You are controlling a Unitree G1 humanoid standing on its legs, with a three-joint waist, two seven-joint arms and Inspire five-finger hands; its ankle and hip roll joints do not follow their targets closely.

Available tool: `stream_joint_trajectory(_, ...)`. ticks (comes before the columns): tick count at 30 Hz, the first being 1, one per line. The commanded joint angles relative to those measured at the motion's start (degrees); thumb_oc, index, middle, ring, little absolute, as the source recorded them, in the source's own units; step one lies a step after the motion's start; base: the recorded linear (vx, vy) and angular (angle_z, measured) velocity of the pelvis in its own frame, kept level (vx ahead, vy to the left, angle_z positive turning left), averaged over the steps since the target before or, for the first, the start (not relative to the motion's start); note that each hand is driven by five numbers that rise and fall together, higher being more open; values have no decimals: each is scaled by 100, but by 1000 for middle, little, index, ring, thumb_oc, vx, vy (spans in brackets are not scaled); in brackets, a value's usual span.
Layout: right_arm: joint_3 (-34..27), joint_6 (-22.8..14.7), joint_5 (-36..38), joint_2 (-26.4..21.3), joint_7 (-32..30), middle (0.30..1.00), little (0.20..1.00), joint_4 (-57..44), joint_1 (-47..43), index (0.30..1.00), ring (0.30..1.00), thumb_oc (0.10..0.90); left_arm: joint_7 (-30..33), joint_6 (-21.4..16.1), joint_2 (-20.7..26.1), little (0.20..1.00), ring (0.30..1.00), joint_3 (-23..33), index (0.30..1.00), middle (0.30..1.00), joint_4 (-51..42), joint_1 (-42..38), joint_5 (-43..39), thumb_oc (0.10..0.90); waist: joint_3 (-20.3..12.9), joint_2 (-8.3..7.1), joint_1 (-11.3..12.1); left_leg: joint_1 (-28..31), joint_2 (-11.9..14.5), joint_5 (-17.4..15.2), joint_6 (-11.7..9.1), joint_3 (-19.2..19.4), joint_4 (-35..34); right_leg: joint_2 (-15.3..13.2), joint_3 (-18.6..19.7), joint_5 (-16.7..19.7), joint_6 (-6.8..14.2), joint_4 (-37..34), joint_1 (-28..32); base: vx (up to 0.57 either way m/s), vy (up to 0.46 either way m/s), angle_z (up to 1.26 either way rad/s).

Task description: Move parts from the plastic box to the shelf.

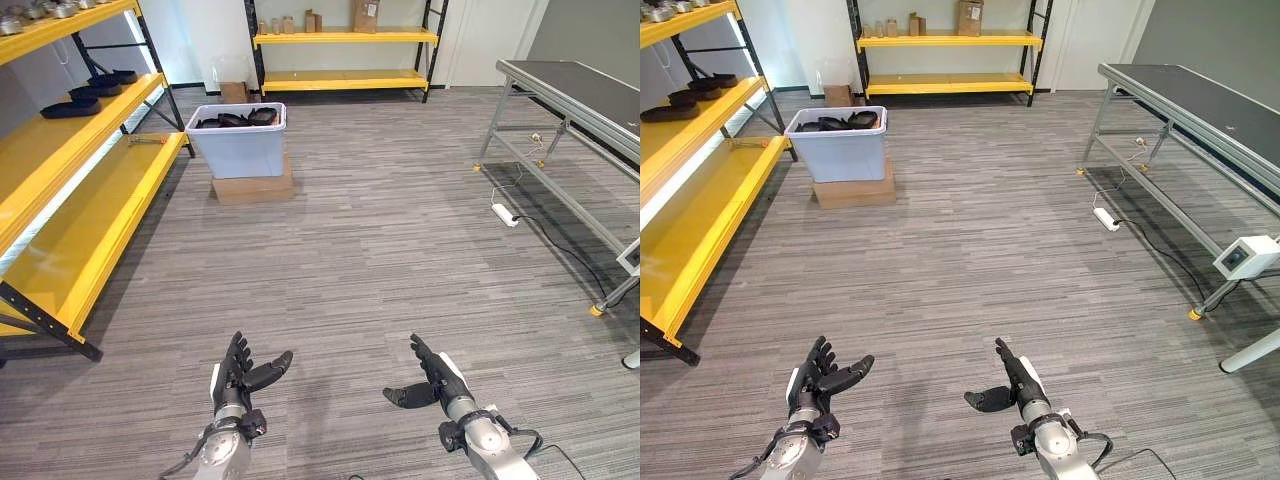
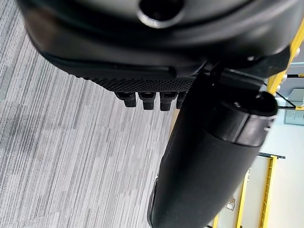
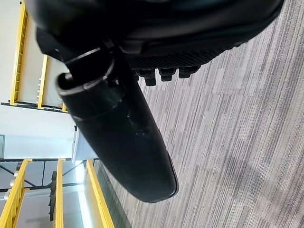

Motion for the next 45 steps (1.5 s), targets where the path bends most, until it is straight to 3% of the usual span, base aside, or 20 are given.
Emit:
stream_joint_trajectory(1,-85,-416,10,-7,-186,1000,1000,-603,-500,1000,1000,900,355,-175,-135,1000,1000,283,1000,1000,183,-582,-70,900,-129,-183,153,234,-194,-499,11,115,-23,77,-170,55,67,37,71,0,0,0)
stream_joint_trajectory(8,-111,-399,45,-27,14,1000,1000,-591,-479,1000,1000,900,-924,374,-41,1000,1000,-60,1000,1000,-44,-533,-528,900,-113,-137,147,240,-194,-507,30,141,-23,65,-217,58,72,37,72,-4,26,8)
stream_joint_trajectory(13,-126,-385,-5,-53,169,1000,1000,-551,-504,1000,1000,900,-1010,476,0,1000,1000,-193,1000,1000,-65,-542,-696,900,-118,-123,127,245,-200,-510,35,164,-23,65,-209,59,75,37,71,0,35,-4)
stream_joint_trajectory(16,-118,-330,-45,-64,229,1000,1000,-598,-509,1000,1000,900,-793,660,-17,1000,1000,-183,1000,1000,-17,-534,-661,900,-117,-134,134,248,-208,-514,43,165,-23,58,-226,57,84,37,81,12,51,-1)
stream_joint_trajectory(25,-106,-230,-92,-96,332,1000,1000,-660,-469,1000,1000,900,30,387,60,1000,1000,-34,1000,1000,141,-514,258,900,-75,-205,193,255,-266,-527,84,149,-23,10,-287,75,114,37,115,22,54,3)
stream_joint_trajectory(30,-100,-268,-24,-76,331,1000,1000,-605,-493,1000,1000,900,1032,219,240,1000,1000,186,1000,1000,22,-538,812,900,-49,-216,300,262,-328,-541,122,86,-23,-41,-387,81,138,37,153,22,25,6)
stream_joint_trajectory(36,-62,-108,248,-41,436,1000,1000,-597,-501,1000,1000,900,1066,84,276,1000,1000,365,1000,1000,120,-516,1006,900,-49,-184,328,292,-382,-537,155,37,-23,-84,-429,89,152,65,189,41,60,11)
stream_joint_trajectory(38,-88,-34,376,41,586,1000,1000,-600,-500,1000,1000,900,798,208,305,1000,1000,366,1000,1000,83,-516,931,900,-41,-138,329,289,-422,-528,229,40,-23,-119,-429,-20,152,376,104,55,202,12)
stream_joint_trajectory(41,-104,5,315,85,501,1000,1000,-645,-600,1000,1000,900,466,266,355,1000,1000,186,1000,1000,131,-652,1025,900,76,-114,270,189,-529,-545,459,25,86,-146,-334,-26,198,1566,-330,2,182,7)
stream_joint_trajectory(43,-128,109,320,119,424,1000,1000,-672,-678,1000,1000,900,409,399,374,1000,1000,64,1000,1000,110,-771,977,900,162,-45,238,99,-588,-600,602,-31,236,-250,-312,162,281,2699,-735,32,234,20)
stream_joint_trajectory(45,-111,201,440,189,456,1000,1000,-601,-707,1000,1000,900,356,521,359,1000,1000,-43,1000,1000,124,-840,926,900,291,78,212,162,-671,-714,703,-177,349,-412,-353,677,358,4139,-1471,169,264,10)
